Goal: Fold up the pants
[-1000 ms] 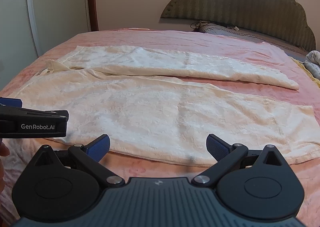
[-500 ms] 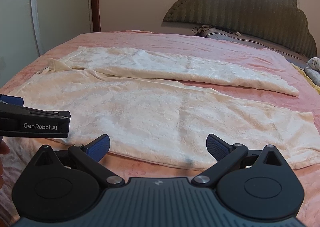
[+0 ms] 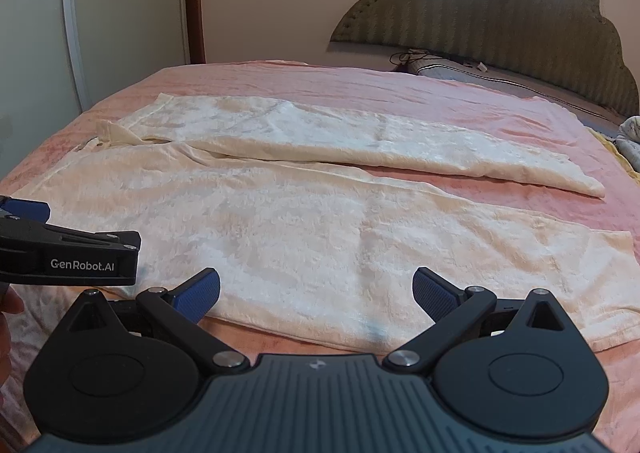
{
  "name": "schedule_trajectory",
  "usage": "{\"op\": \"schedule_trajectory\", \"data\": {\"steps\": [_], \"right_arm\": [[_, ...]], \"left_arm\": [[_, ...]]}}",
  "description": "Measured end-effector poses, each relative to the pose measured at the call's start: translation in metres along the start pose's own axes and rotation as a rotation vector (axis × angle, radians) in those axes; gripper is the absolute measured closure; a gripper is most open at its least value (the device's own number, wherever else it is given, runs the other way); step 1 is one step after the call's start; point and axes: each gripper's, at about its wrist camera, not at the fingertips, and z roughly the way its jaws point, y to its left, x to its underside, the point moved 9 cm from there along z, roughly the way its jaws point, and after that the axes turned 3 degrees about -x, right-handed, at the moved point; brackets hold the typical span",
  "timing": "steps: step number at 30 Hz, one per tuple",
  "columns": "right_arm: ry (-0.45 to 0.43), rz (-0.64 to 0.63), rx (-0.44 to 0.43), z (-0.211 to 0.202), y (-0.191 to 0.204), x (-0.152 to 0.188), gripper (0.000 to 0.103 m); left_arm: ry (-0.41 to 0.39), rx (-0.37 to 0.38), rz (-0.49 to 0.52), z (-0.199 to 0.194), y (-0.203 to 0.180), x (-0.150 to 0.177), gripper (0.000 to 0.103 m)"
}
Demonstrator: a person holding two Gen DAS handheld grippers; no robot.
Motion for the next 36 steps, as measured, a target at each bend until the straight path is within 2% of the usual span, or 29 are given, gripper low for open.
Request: {"op": "schedule_trajectory", "data": {"steps": [7, 11, 13, 15, 16, 17, 19, 20, 22, 25, 27, 31, 32, 34, 36], "right_arm": [[0.03, 0.002, -0.036, 0.014, -0.003, -0.011, 0.0], [-0.002, -0.032, -0.098, 0.02, -0.002, -0.039, 0.0], [-0.13, -0.068, -0.148, 0.015, -0.002, -0.074, 0.0], [-0.328, -0.144, -0.2, 0.008, -0.001, -0.116, 0.0], [-0.396, -0.201, -0.216, 0.011, 0.001, -0.132, 0.0], [-0.4, -0.261, -0.207, 0.027, 0.003, -0.146, 0.0], [-0.198, -0.344, -0.153, 0.091, 0.007, -0.167, 0.0], [-0.134, -0.355, -0.17, 0.119, 0.009, -0.175, 0.0], [-0.104, -0.36, -0.256, 0.167, 0.013, -0.194, 0.0], [0.001, -0.35, -0.327, 0.238, 0.017, -0.212, 0.0], [0.044, -0.316, -0.366, 0.274, 0.02, -0.223, 0.0], [0.07, -0.286, -0.461, 0.326, 0.027, -0.243, 0.0], [0.074, -0.292, -0.484, 0.335, 0.029, -0.245, 0.003], [0.11, -0.325, -0.529, 0.352, 0.035, -0.244, 0.018], [0.168, -0.354, -0.552, 0.366, 0.04, -0.238, 0.04]], "left_arm": [[0.03, 0.005, -0.004, 0.016, 0.004, 0.0, 0.0], [0.026, 0.012, -0.006, 0.02, 0.009, -0.008, 0.0], [0.016, 0.009, -0.007, 0.022, 0.016, -0.016, 0.0], [0.009, -0.005, -0.019, 0.025, 0.027, -0.029, 0.0], [0.005, -0.012, -0.027, 0.026, 0.034, -0.035, 0.0], [0.002, -0.022, -0.037, 0.028, 0.04, -0.041, 0.0], [0.0, -0.05, -0.065, 0.034, 0.054, -0.053, 0.0], [0.001, -0.06, -0.075, 0.038, 0.06, -0.058, 0.0], [0.016, -0.078, -0.086, 0.046, 0.07, -0.068, 0.0], [0.042, -0.104, -0.08, 0.059, 0.081, -0.079, 0.0], [0.048, -0.122, -0.073, 0.066, 0.087, -0.085, 0.0], [0.083, -0.131, -0.071, 0.087, 0.092, -0.102, 0.0], [0.094, -0.129, -0.075, 0.093, 0.092, -0.106, 0.0], [0.108, -0.128, -0.076, 0.106, 0.092, -0.117, 0.0], [0.115, -0.131, -0.074, 0.12, 0.091, -0.13, 0.0]]}}
